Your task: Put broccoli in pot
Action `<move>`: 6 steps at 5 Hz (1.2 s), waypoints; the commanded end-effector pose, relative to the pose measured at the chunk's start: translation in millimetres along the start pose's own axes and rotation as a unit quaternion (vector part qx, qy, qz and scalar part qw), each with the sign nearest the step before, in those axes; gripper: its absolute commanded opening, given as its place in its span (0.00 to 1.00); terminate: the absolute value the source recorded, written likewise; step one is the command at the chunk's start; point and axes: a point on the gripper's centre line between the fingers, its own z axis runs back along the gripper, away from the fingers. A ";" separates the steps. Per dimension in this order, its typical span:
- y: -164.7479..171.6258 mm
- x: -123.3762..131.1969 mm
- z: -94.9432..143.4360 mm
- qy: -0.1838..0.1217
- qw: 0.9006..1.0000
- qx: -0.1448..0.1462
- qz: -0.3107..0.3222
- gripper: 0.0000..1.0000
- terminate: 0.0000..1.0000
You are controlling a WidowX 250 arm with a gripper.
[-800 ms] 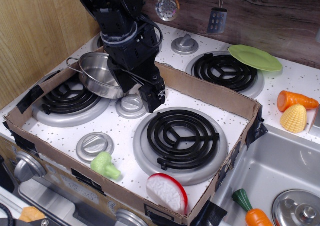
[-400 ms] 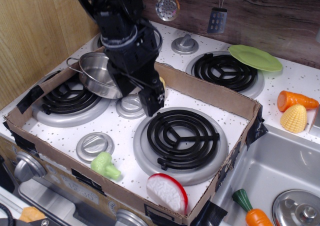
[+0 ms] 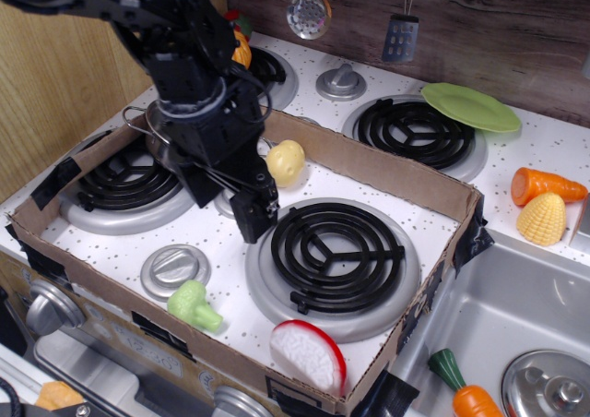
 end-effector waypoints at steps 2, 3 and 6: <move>-9.3 -22.8 13.4 -0.022 0.998 0.040 0.045 1.00 0.00; -8.7 -24.7 8.5 -0.009 0.997 0.038 0.062 1.00 0.00; -7.3 -33.0 -24.2 -0.005 0.994 0.036 0.104 1.00 0.00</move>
